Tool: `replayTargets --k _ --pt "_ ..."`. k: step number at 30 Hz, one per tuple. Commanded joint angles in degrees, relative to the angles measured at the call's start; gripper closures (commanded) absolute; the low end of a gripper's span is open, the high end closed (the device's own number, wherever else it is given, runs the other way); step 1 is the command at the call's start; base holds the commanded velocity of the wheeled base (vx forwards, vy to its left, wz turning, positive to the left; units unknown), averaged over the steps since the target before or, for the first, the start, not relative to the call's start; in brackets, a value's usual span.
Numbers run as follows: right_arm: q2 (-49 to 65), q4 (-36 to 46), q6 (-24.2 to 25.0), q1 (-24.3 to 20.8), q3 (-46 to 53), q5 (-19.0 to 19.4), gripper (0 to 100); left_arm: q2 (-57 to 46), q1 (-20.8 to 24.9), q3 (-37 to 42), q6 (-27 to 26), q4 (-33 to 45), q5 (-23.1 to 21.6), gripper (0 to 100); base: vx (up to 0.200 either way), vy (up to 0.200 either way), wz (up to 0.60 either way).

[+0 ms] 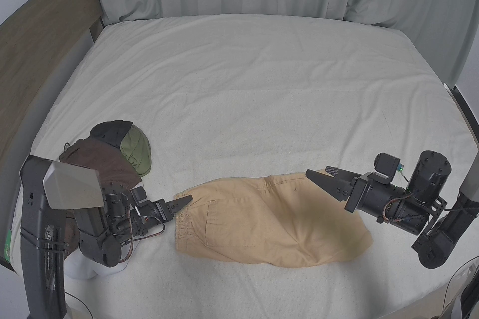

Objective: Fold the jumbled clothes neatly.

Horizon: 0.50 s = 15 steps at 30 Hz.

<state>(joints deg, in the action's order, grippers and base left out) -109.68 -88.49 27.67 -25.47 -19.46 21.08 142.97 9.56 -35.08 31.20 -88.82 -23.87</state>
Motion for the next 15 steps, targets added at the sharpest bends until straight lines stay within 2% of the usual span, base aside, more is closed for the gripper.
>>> replayTargets --k 1,6,15 --pt "-0.18 -0.01 0.01 -0.11 0.03 0.02 0 2.14 0.55 0.63 -0.17 -0.04 -0.04 0 0.000 0.000 0.00" --pt "-0.18 -0.01 0.01 -0.20 0.12 0.02 0 3.37 0.99 1.07 -0.17 -0.04 -0.30 0 0.000 0.000 0.00" --pt "-0.36 -0.01 0.01 -0.20 0.21 0.02 0 2.84 4.42 3.80 0.27 -0.12 -0.65 0 0.000 0.000 0.00"
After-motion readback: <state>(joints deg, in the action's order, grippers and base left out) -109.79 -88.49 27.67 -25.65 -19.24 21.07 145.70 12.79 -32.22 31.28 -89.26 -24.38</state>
